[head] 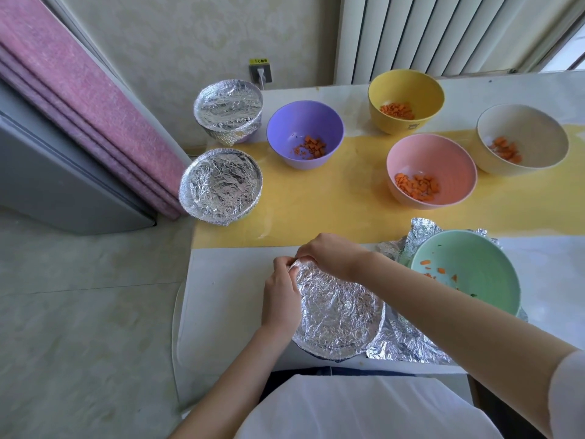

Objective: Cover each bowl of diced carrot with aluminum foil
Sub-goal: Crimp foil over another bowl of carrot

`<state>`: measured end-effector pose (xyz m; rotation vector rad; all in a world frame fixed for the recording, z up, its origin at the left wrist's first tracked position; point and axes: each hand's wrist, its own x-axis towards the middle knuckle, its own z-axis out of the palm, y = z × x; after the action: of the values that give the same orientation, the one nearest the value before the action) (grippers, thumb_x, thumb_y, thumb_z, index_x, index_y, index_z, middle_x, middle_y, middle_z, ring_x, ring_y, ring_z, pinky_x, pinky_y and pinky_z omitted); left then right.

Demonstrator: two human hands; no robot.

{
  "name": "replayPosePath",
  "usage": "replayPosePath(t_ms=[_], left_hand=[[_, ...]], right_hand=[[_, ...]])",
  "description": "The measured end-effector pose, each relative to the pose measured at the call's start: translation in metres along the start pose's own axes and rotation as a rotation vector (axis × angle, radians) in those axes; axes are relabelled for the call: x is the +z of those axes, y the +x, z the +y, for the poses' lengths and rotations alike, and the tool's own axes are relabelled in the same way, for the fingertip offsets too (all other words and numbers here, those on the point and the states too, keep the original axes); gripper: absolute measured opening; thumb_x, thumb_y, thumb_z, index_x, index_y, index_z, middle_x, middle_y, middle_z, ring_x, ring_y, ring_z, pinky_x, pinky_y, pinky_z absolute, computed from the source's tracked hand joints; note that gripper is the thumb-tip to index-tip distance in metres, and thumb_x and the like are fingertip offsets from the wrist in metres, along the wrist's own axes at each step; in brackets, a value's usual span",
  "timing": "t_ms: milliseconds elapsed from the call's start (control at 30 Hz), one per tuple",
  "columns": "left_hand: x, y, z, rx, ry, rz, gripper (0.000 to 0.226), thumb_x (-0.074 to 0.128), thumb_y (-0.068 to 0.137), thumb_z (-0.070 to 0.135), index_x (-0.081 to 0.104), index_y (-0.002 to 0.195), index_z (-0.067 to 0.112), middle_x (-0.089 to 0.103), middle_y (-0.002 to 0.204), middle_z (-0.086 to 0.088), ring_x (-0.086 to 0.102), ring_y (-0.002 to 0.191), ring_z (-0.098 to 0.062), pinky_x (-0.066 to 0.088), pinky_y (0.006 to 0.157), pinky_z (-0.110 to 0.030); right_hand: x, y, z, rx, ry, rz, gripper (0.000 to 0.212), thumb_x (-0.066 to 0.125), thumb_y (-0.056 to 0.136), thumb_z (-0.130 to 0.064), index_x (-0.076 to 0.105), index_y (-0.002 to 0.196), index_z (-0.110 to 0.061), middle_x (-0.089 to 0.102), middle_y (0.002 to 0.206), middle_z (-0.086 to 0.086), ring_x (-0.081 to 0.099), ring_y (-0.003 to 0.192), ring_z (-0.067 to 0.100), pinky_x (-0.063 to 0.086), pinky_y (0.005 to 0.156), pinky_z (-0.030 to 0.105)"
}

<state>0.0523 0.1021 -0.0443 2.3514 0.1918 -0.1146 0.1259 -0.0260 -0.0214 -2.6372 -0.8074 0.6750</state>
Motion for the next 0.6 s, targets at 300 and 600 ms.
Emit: replayPosePath(t_ms=[300, 600], left_hand=[[-0.003, -0.003, 0.001, 0.001, 0.028, -0.03, 0.034, 0.037, 0.1, 0.018, 0.042, 0.133, 0.009, 0.063, 0.108, -0.017, 0.059, 0.095, -0.031, 0.038, 0.069, -0.03], [-0.015, -0.014, -0.009, -0.01, 0.091, -0.069, 0.035, 0.031, 0.1, 0.014, 0.037, 0.134, 0.017, 0.062, 0.105, -0.011, 0.056, 0.089, -0.03, 0.031, 0.065, -0.031]], right_hand=[[0.002, -0.009, 0.008, 0.003, 0.096, 0.021, 0.034, 0.039, 0.101, -0.021, 0.05, 0.132, -0.015, 0.062, 0.122, 0.007, 0.06, 0.106, 0.026, 0.048, 0.083, 0.035], [0.003, -0.03, 0.029, 0.138, 0.216, 0.133, 0.031, 0.042, 0.1, -0.023, 0.056, 0.127, -0.015, 0.068, 0.111, 0.006, 0.064, 0.095, 0.024, 0.049, 0.084, 0.033]])
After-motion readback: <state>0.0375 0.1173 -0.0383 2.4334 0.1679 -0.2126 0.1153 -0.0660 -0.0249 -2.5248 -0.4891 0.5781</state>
